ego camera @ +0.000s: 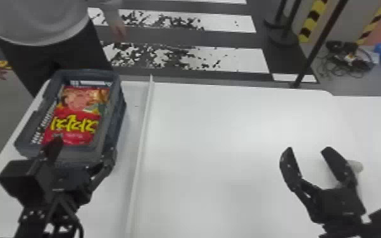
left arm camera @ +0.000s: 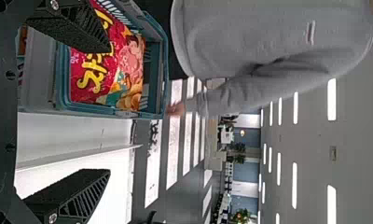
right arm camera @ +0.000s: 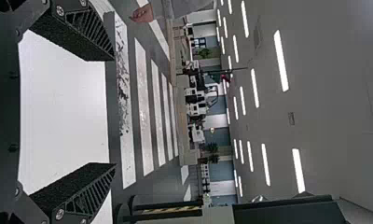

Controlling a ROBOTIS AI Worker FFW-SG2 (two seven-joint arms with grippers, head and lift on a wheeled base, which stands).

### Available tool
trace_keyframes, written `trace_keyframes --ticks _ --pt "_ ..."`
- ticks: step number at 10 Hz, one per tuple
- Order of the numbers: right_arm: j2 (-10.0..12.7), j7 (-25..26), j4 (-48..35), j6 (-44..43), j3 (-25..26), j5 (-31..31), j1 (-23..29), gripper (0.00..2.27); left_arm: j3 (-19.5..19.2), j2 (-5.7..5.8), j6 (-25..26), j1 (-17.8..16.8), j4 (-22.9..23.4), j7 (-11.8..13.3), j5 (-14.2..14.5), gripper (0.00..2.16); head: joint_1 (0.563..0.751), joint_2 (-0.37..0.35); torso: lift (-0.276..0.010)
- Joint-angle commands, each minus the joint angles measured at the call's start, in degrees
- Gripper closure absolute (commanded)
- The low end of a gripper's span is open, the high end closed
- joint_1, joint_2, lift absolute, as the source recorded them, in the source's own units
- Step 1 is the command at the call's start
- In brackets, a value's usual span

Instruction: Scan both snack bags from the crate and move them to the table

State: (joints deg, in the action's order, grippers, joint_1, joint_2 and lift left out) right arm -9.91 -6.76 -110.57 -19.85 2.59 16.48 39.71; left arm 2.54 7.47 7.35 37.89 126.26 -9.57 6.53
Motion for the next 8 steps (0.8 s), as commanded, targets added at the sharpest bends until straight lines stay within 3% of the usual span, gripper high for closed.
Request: trace_keyframes --ticks 1,4,6,8 --pt "-0.11 -0.01 -0.09 0.66 0.13 -0.22 -0.24 0.12 -0.78 0.00 6.85 -3.96 1.10 -0.09 1.73 0.08 0.695 -0.037 -0.087" --pt "-0.20 -0.01 -0.18 1.71 0.22 -0.48 -0.51 0.12 -3.60 0.00 26.54 -13.10 2.33 -0.36 4.28 0.08 0.695 -0.021 -0.087" --pt "-0.29 -0.01 -0.18 2.24 0.39 -0.48 -0.60 0.12 -7.11 0.26 34.45 -16.09 3.82 2.10 6.65 0.08 0.695 -0.003 -0.087" --pt "-0.20 0.08 -0.35 3.29 0.31 -1.10 -0.68 0.12 -11.86 0.70 37.62 -18.20 3.73 4.30 9.29 0.08 0.695 0.015 -0.087"
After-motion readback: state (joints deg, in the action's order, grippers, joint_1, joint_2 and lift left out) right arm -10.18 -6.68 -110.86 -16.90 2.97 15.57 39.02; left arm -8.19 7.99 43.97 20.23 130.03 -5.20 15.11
